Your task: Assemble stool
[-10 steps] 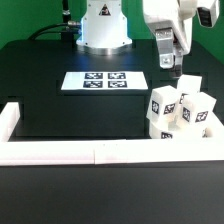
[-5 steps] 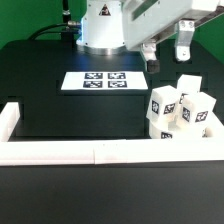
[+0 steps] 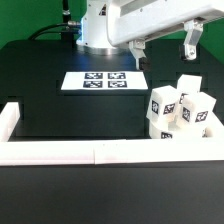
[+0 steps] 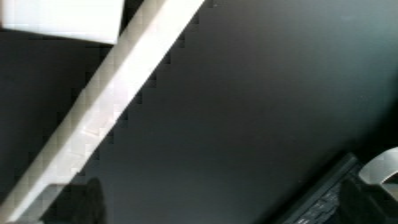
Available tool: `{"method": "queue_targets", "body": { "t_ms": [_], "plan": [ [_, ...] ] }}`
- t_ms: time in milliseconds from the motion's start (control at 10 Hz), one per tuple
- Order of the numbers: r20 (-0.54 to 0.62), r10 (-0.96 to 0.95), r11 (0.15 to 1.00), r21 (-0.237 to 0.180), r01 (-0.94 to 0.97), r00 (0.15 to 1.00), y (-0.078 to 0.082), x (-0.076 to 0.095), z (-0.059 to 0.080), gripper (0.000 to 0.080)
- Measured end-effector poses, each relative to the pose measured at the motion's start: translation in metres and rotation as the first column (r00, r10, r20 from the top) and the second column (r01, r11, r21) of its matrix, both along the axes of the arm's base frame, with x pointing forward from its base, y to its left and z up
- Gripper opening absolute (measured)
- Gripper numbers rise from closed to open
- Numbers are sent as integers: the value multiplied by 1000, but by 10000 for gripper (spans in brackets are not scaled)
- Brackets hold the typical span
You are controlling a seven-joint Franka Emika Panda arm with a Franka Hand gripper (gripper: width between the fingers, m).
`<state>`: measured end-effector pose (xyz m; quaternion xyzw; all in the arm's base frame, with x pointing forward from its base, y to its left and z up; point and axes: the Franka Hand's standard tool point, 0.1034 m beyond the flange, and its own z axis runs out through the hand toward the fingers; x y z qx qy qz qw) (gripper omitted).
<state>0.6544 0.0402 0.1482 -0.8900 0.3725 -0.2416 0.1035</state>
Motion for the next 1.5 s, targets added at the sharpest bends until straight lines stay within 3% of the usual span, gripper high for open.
{"method": "queue_targets", "body": {
  "t_ms": [100,200,300,400,600,800,900,1000,1100,1200,1500],
  "plan": [
    [-30,187,976,-110,-190,982,4,-1,-4,649],
    [-72,316,929,-178,-324,946,12,-2,-10,649],
    [-147,411,881,-189,-433,900,30,-8,-18,649],
    [-136,488,819,-270,-506,862,25,-8,-10,649],
    [-162,528,779,-298,-551,834,20,-9,-13,649],
    [-169,524,783,-291,-550,835,18,-10,-15,649],
    [-240,535,785,-215,-582,810,15,-22,-29,649],
    [-320,566,768,-129,-627,760,17,-31,-33,649],
    [-346,574,770,-80,-633,742,15,-31,-31,649],
    [-313,548,788,-116,-604,776,18,-27,-34,649],
    [-317,553,783,-117,-611,770,18,-30,-37,649]
  ]
}}
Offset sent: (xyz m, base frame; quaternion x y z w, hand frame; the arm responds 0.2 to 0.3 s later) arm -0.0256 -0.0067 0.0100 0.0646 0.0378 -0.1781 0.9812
